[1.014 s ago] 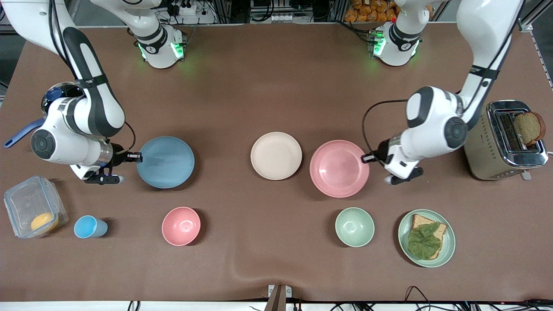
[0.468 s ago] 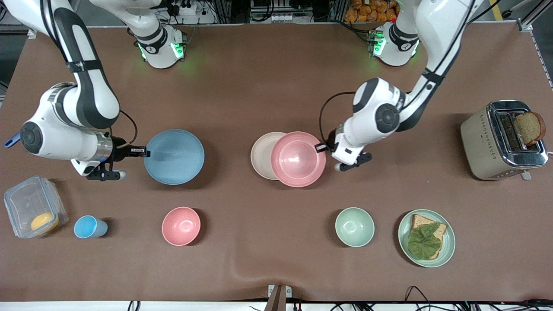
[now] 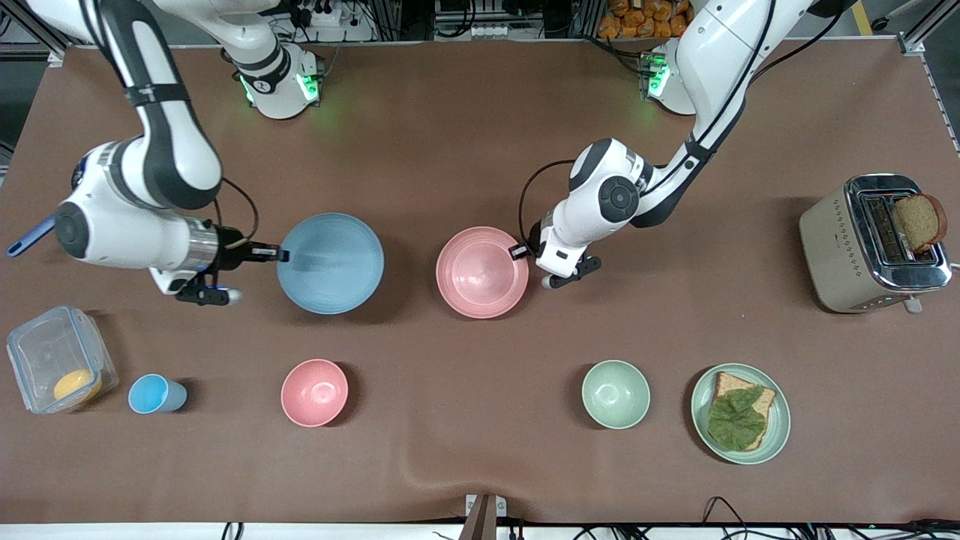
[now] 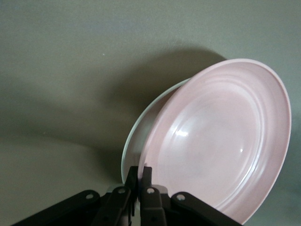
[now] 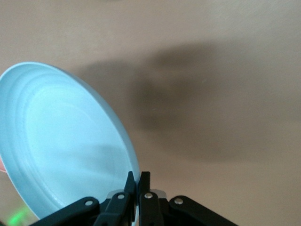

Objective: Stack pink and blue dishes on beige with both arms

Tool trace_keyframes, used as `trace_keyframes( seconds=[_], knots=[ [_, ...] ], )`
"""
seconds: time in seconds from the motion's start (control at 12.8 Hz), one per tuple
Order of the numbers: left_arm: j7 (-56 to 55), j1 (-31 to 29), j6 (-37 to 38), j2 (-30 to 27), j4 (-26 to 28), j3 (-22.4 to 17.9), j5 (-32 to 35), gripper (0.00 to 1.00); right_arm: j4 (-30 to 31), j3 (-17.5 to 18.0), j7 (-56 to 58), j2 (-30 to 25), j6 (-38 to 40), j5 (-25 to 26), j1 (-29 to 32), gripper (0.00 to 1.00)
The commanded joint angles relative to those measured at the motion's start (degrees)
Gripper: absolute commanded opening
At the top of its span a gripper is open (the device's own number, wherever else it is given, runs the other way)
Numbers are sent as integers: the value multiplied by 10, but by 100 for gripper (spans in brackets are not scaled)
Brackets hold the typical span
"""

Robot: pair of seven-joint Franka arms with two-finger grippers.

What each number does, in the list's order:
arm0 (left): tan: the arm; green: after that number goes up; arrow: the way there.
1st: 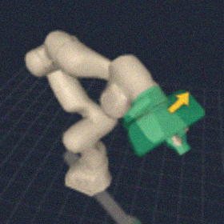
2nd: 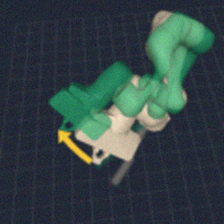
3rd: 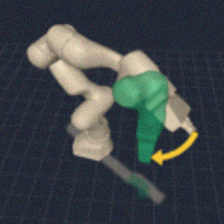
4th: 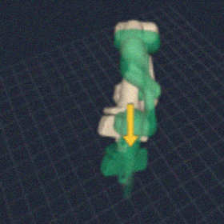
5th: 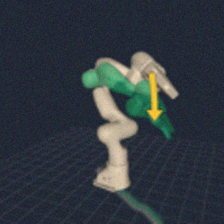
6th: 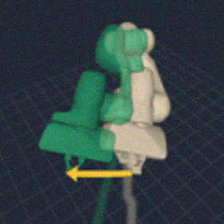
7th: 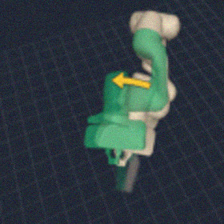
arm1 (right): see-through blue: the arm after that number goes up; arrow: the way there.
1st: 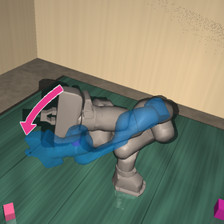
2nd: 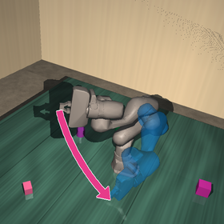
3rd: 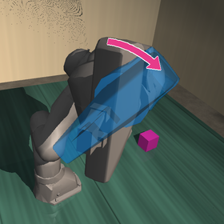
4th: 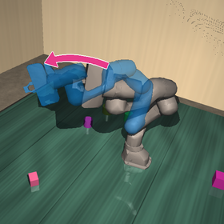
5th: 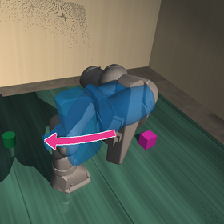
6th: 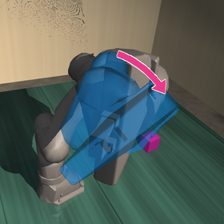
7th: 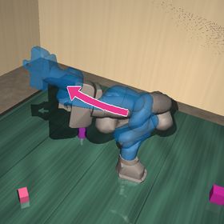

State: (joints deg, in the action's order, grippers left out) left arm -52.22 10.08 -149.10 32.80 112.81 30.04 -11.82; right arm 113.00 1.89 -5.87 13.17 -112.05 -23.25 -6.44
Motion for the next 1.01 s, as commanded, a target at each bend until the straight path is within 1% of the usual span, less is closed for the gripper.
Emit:
trace_keyframes(
  seconds=[0.0,0.16,0.78,0.86,0.94],
  knots=[
    [-15,18,-9,7,-7,-5,-7,0,7,-4,-75,-11,-21,-13,-46,0],
    [-16,18,-9,5,-2,-5,-7,0,8,-4,-102,-6,-27,-12,-63,0],
    [-38,15,-4,-8,1,-5,-7,0,11,-4,-103,-2,-32,-12,-66,0],
    [-45,17,-4,-7,0,-5,-7,30,11,-4,-103,-2,-32,-12,-65,0],
    [-49,17,-4,-7,-1,-5,-7,99,11,-4,-103,-2,-32,-12,-65,0]
  ],
)
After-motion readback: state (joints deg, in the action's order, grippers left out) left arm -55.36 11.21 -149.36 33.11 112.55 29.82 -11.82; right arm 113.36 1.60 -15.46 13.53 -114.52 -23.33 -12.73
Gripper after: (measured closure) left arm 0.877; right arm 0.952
